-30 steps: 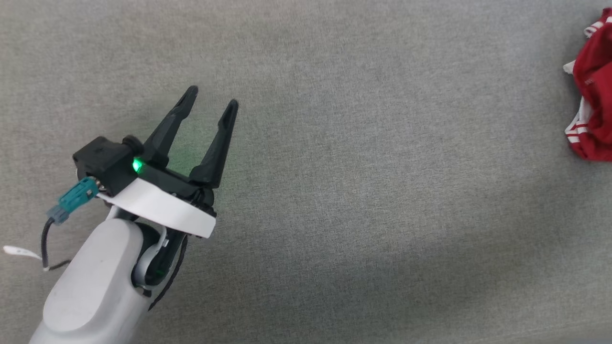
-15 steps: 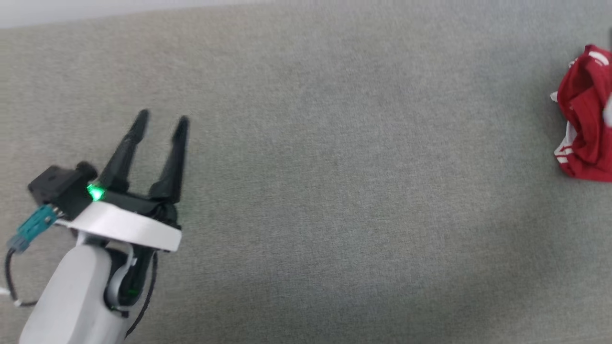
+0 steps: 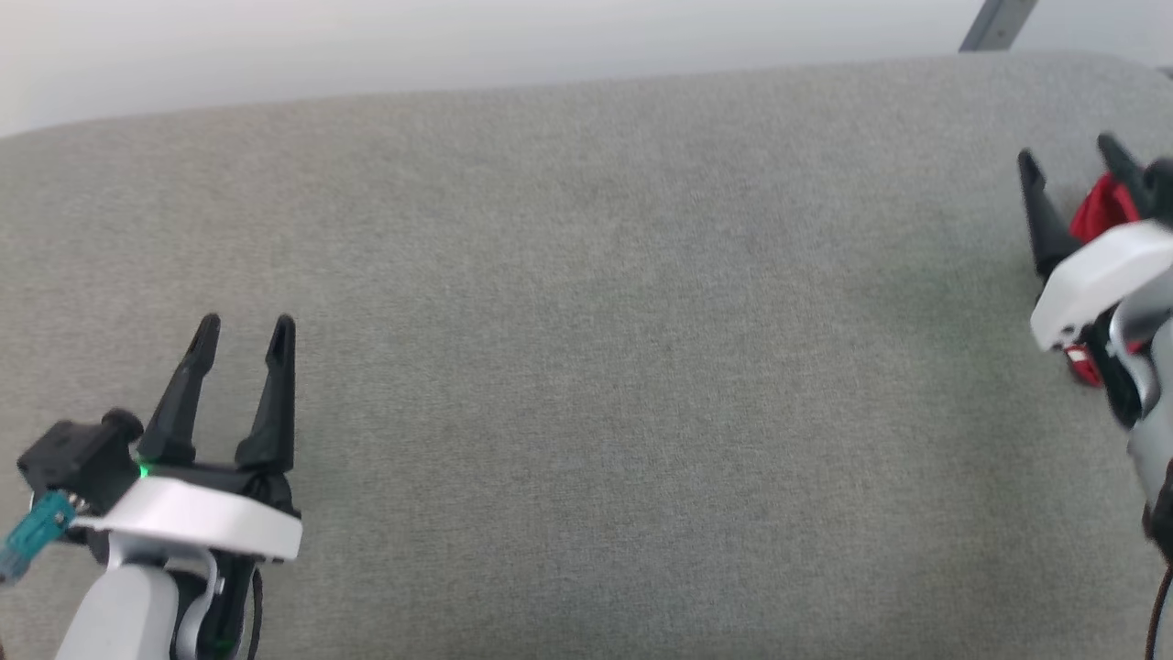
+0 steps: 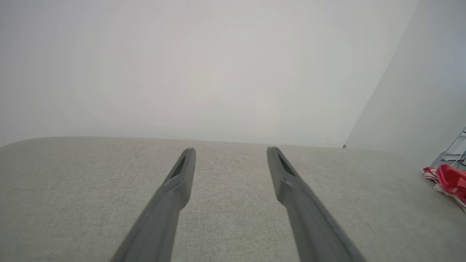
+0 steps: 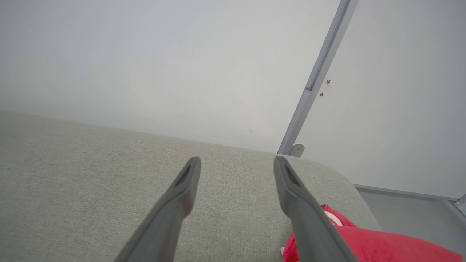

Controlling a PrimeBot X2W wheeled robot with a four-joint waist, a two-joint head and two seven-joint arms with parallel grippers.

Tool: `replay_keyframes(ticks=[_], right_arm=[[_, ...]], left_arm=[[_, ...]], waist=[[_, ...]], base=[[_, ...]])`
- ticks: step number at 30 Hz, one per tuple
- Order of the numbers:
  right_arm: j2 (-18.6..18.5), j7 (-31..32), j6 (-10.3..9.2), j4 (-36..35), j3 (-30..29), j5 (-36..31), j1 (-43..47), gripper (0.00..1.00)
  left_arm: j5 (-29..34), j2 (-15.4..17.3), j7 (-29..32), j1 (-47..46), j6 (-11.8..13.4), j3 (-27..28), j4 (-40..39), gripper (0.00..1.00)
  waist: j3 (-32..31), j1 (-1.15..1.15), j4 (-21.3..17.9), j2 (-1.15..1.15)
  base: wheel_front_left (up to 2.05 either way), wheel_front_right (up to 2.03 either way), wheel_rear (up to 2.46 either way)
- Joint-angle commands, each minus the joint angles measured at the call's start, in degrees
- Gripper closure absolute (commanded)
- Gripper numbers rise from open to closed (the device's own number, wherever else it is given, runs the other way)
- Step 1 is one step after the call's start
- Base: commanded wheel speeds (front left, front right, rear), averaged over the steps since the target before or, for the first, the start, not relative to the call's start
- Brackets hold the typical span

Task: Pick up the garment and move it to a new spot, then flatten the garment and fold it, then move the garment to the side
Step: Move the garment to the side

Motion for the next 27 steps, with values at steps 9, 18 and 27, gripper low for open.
replay_keyframes(ticks=[9,18,27], right_arm=[[1.3,-2.4,-0.04,-7.8,-0.8,0.7,11.0,0.00],[4.1,-2.4,-0.03,-19.3,-5.5,-0.6,22.8,0.00],[7.9,-2.4,-0.04,-27.9,-9.5,-1.8,33.5,0.00]], left_arm=[[2.1,-2.2,-0.3,6.7,-0.2,5.1,-1.9,0.00],[3.3,-4.0,-0.3,11.9,-0.2,7.6,-3.3,0.00],[4.1,-5.0,-0.3,16.2,-0.2,8.4,-3.8,0.00]], waist=[[-4.5,0.00,2.0,0.00],[-7.6,0.00,3.5,0.00],[-10.2,0.00,4.6,0.00]], base=[[0.00,0.00,0.00],[0.00,0.00,0.00],[0.00,0.00,0.00]])
